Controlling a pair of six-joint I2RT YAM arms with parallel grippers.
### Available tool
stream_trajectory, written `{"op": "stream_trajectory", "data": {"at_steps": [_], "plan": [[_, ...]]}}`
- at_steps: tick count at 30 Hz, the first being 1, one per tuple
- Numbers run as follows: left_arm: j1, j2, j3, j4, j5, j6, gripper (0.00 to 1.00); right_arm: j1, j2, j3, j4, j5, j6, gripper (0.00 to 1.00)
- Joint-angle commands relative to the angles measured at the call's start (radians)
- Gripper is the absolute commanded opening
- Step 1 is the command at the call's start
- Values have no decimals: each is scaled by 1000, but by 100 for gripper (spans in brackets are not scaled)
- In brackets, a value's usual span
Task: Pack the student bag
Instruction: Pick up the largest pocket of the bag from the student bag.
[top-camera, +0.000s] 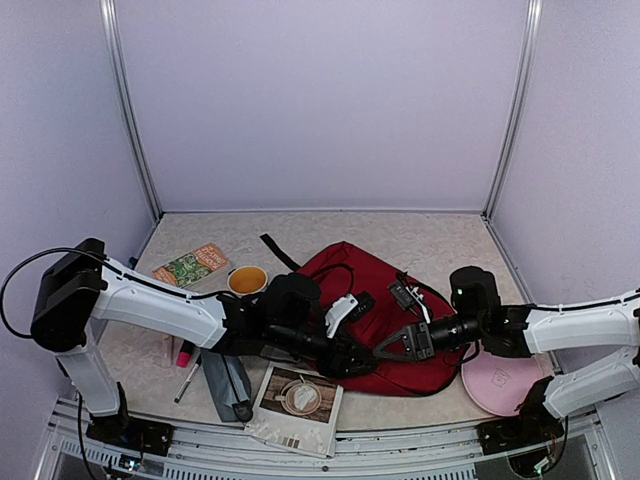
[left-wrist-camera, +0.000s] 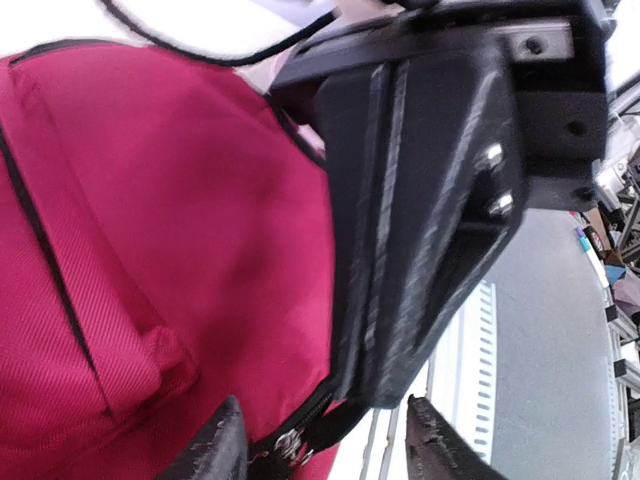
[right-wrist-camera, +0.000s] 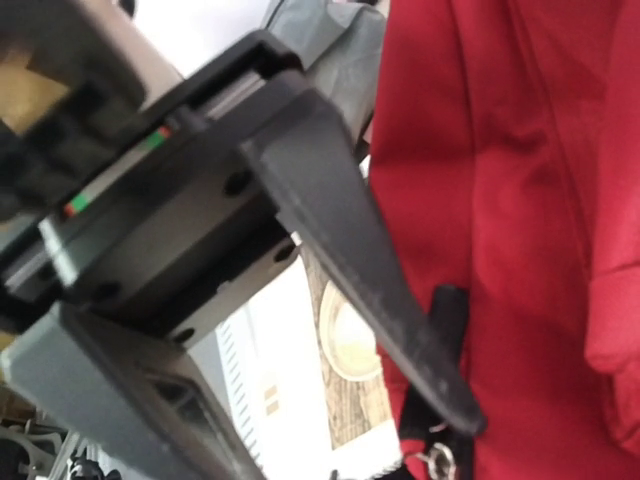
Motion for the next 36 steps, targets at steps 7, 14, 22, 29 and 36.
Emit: {"op": "stream_trajectory", "data": {"at_steps": [7,14,22,29,36], "plan": [[-11,7,86,-228,-74,59,53,9,-51,-15,-17,37,9,0],[12,59,131,-254,-60,45,44,9,-48,-19,-7,38,13,0],[4,78,147,-254,-22,69,21,7,-43,-18,1,39,14,0],[5,73,143,-243,3,72,0,6,-54,-11,-54,70,-9,0],[8,66,134,-233,7,70,0,7,-64,-41,-19,94,-70,34]]}}
